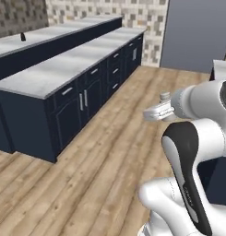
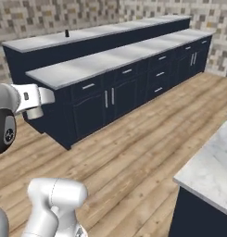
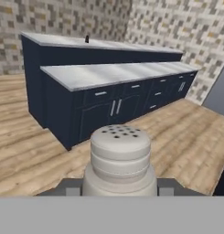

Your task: The dining table condiment station is running low on shaker. Refill the condiment station by opening the cabinet and taking the shaker from the cabinet and placing it on the dining table.

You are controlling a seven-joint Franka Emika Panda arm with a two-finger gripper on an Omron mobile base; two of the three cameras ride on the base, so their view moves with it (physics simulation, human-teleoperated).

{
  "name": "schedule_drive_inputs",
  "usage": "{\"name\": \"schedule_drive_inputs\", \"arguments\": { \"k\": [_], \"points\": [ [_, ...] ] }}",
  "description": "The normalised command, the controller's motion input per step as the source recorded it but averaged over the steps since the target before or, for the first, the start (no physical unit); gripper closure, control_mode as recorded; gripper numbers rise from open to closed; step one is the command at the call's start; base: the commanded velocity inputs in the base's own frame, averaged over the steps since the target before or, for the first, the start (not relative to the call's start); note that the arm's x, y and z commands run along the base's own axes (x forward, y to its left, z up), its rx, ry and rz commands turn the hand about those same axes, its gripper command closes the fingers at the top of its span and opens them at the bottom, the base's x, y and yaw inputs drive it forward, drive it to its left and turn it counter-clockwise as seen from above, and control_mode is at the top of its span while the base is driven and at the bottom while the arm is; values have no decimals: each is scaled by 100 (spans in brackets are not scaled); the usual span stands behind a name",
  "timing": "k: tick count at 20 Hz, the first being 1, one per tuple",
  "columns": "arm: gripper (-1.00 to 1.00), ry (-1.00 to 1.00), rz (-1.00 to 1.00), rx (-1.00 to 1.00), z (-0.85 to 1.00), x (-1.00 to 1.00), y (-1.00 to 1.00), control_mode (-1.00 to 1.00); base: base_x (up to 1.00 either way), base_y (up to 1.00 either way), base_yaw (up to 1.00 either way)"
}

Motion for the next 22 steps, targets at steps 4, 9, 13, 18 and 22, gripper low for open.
{"name": "schedule_drive_inputs", "arguments": {
  "k": [4,9,13,18,22],
  "points": [
    [100,0,0,0,0,0,0,100,100,99,-7],
    [100,0,0,0,0,0,0,100,100,94,-15],
    [100,0,0,0,0,0,0,100,100,92,-23],
    [100,0,0,0,0,0,0,100,100,90,-29],
    [100,0,0,0,0,0,0,100,100,96,-32]
  ]
}}
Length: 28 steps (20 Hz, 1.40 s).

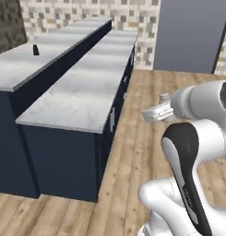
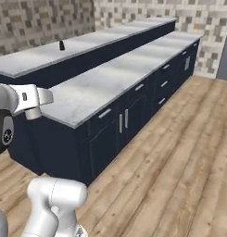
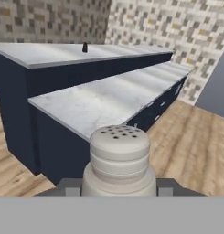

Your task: The dining table condiment station is running low on shaker. Refill the condiment station by opening the cabinet and taking the shaker from the cabinet and placing it on the dining table.

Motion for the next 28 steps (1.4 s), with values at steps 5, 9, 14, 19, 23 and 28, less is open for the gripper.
{"name": "schedule_drive_inputs", "arguments": {
  "k": [5,9,14,19,23,28],
  "points": [
    [100,0,0,0,0,0,0,100,100,100,-30],
    [100,0,0,0,0,0,0,100,100,100,-25],
    [100,0,0,0,0,0,0,100,95,100,-23],
    [100,0,0,0,0,0,0,100,45,100,-21],
    [100,0,0,0,0,0,0,100,-7,100,-12],
    [100,0,0,0,0,0,0,100,-10,100,-3]
  ]
}}
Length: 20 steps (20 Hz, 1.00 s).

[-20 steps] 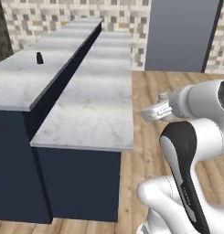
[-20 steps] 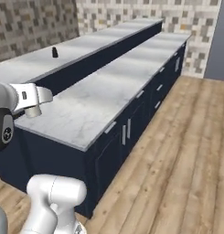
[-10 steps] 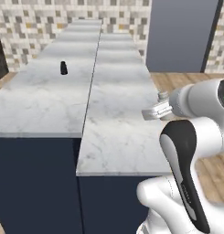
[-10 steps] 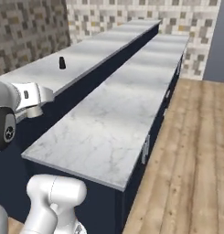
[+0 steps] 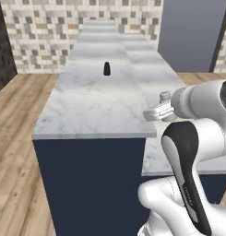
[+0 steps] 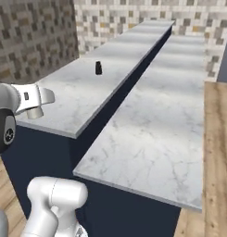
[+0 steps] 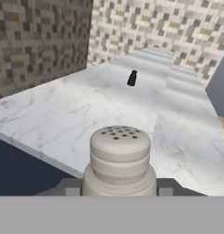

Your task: The dining table condiment station is running low on shaker. Refill the condiment station by opening the cabinet and taking the shaker from the cabinet and placing it on the dining table.

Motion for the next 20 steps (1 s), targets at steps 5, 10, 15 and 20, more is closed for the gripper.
{"name": "schedule_drive_inputs", "arguments": {
  "k": [5,10,15,20],
  "points": [
    [100,0,0,0,0,0,0,100,0,100,-2],
    [100,0,0,0,0,0,0,100,0,100,-2],
    [100,0,0,0,0,0,0,100,10,100,-3],
    [100,0,0,0,0,0,0,100,34,100,-8]
  ]
}}
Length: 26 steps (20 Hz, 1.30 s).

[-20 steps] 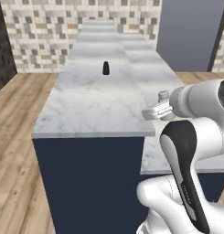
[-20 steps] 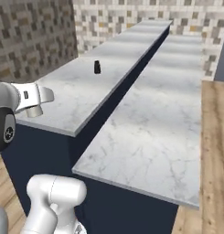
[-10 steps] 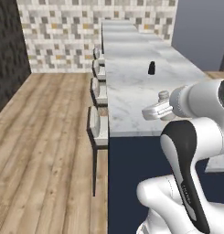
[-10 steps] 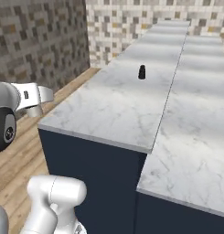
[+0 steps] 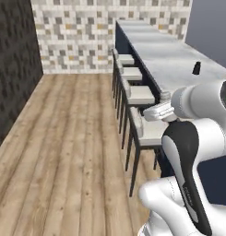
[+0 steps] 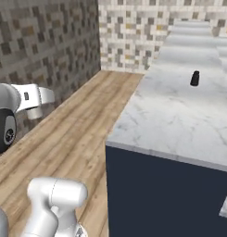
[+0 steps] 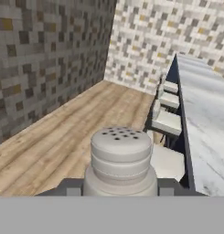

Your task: The dining table condiment station is running low on shaker. Refill the condiment station by opening the cabinet and taking the shaker from the cabinet and placing it on the dining table.

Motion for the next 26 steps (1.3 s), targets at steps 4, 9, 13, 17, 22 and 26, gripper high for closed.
{"name": "schedule_drive_inputs", "arguments": {
  "k": [4,9,13,17,22,26],
  "points": [
    [100,0,0,0,0,0,0,100,49,98,-27],
    [100,0,0,0,0,0,0,100,68,86,-46],
    [100,0,0,0,0,0,0,100,76,64,-56],
    [100,0,0,0,0,0,0,100,79,54,-59],
    [100,0,0,0,0,0,0,100,62,60,-61],
    [100,0,0,0,0,0,0,100,14,52,-59]
  ]
}}
